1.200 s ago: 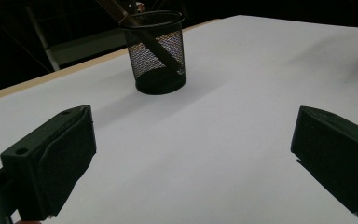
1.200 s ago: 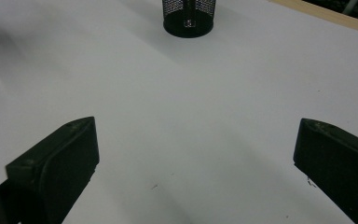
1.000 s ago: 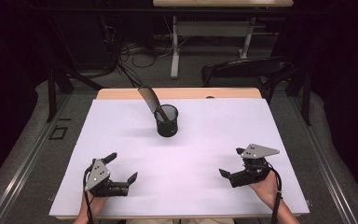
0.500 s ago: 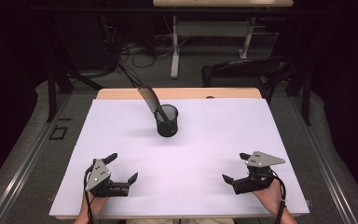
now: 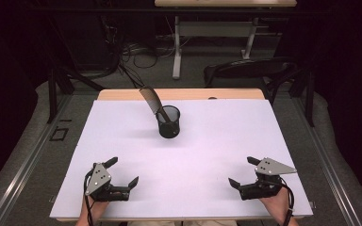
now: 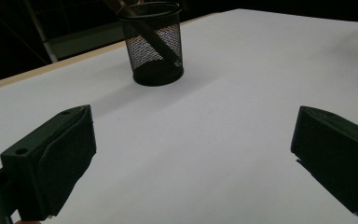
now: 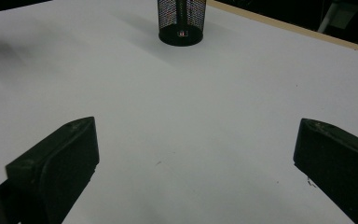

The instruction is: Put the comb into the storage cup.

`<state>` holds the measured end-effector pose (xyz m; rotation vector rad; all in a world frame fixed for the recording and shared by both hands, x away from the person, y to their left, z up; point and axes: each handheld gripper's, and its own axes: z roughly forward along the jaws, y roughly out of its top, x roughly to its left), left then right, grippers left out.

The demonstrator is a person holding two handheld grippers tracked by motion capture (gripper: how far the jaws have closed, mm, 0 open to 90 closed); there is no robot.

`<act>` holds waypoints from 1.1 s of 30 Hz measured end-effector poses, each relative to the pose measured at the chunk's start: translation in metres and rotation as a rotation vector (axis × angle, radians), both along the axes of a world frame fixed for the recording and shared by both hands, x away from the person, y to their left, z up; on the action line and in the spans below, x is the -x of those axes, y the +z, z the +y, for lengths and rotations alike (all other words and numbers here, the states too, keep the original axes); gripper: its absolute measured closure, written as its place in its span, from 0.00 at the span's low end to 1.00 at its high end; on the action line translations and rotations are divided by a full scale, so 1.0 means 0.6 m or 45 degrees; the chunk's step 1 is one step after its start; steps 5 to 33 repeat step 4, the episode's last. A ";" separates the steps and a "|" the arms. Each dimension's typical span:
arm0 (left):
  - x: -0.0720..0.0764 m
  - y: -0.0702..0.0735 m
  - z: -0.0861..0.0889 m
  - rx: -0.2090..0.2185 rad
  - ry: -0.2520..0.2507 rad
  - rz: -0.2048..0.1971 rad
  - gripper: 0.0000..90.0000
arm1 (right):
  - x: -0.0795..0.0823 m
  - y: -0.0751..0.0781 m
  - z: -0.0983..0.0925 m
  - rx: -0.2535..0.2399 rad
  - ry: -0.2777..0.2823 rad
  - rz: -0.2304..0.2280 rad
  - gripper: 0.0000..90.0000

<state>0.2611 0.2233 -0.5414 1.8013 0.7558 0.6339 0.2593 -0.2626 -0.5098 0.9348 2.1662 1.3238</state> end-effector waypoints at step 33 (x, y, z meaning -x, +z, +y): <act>-0.002 0.000 0.000 0.001 -0.002 0.003 0.00 | 0.004 0.003 -0.002 0.001 -0.013 -0.022 0.00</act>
